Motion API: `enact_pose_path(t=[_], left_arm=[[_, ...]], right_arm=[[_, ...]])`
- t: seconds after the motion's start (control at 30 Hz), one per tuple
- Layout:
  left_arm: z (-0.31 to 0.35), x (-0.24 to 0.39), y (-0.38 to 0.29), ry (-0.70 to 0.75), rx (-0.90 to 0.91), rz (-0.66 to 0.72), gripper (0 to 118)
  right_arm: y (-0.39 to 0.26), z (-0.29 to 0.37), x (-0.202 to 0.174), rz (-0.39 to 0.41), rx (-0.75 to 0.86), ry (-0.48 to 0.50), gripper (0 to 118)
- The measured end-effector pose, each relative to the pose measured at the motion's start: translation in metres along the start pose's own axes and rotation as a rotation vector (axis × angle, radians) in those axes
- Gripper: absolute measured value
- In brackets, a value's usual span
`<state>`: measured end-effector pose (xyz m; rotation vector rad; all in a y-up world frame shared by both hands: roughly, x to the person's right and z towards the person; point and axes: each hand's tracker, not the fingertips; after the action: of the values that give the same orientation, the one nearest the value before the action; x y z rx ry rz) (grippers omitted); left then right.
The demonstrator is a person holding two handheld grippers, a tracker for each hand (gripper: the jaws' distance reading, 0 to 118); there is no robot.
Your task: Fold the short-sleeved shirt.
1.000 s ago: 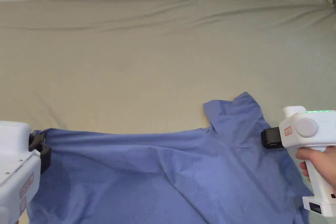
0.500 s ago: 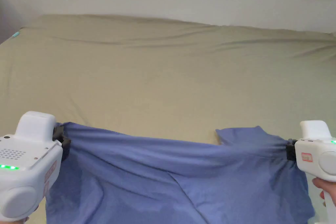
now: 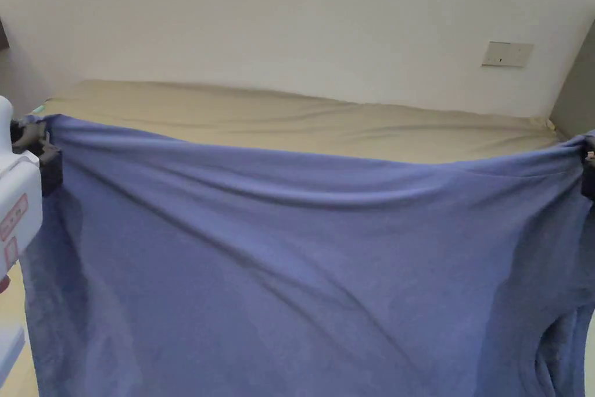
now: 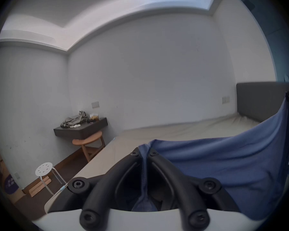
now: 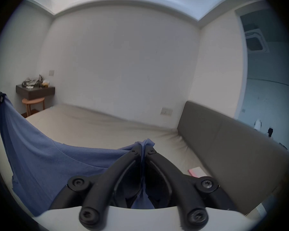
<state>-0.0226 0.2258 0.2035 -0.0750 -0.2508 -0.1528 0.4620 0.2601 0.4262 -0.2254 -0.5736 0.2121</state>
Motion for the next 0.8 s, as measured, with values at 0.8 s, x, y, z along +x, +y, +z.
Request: enact_pose_path(t=[0.8], left_arm=[[-0.005, -0.050, 0.174, 0.020, 0.244, -0.006, 2]], right_arm=[[0.157, 0.029, 0.019, 0.101, 0.319, -0.166, 5]])
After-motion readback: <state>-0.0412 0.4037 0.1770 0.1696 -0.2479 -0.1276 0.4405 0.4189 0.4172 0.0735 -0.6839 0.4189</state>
